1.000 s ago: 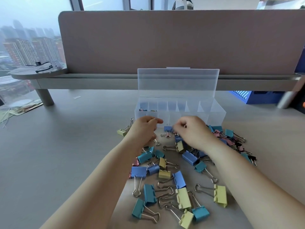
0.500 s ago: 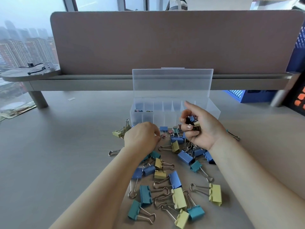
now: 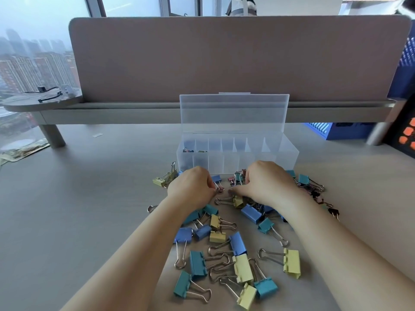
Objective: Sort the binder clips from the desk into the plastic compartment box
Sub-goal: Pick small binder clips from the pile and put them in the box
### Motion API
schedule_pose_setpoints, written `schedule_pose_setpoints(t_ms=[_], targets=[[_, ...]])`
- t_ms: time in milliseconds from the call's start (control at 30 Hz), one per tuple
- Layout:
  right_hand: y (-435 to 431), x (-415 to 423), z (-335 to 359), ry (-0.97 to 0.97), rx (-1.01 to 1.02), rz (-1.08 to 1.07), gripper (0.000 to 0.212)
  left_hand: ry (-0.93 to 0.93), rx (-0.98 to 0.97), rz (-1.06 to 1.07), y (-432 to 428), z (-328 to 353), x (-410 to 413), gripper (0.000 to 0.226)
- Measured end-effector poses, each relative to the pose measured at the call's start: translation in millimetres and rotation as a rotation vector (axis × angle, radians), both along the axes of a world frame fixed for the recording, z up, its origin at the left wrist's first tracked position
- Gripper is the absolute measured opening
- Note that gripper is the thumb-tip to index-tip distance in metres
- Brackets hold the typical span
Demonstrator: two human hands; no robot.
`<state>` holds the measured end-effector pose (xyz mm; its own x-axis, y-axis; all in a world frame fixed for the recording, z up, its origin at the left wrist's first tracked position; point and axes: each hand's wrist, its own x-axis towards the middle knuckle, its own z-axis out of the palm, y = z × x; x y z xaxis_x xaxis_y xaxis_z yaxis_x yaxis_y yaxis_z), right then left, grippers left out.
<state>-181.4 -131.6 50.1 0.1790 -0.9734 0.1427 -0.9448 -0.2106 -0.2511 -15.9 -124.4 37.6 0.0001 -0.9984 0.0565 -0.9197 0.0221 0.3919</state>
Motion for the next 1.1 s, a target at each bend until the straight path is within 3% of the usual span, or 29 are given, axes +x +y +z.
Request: schedule_pose_setpoints(t_ms=[267, 433, 567, 700, 833, 900, 1000, 1100], targets=[[-6, -2, 1, -0.151, 0.132, -0.019, 0.039, 0.063, 0.034, -0.018, -1, -1, 1, 0.014], [-7, -9, 10, -0.219, 0.215, -0.013, 0.05, 0.032, 0.039, -0.03, 1, 2, 1, 0.022], [-4, -16, 19, -0.101, 0.226, -0.056, 0.036, -0.032, 0.013, -0.017, 2, 1, 0, 0.018], [-1, -14, 21, 0.018, 0.127, -0.086, 0.043, -0.069, -0.009, -0.032, 5, 4, -3, 0.014], [1, -7, 18, -0.028, -0.024, 0.027, 0.016, -0.059, 0.0, -0.053, 5, 6, -1, 0.012], [3, -3, 14, -0.045, -0.053, 0.116, 0.024, -0.052, -0.005, -0.061, 5, 6, 0, 0.008], [1, 3, 3, 0.098, -0.067, 0.196, 0.034, -0.03, -0.021, -0.062, 5, 5, 1, 0.004], [0, 5, -2, 0.147, -0.061, 0.234, 0.031, -0.014, -0.031, -0.075, 4, 3, 2, 0.003]])
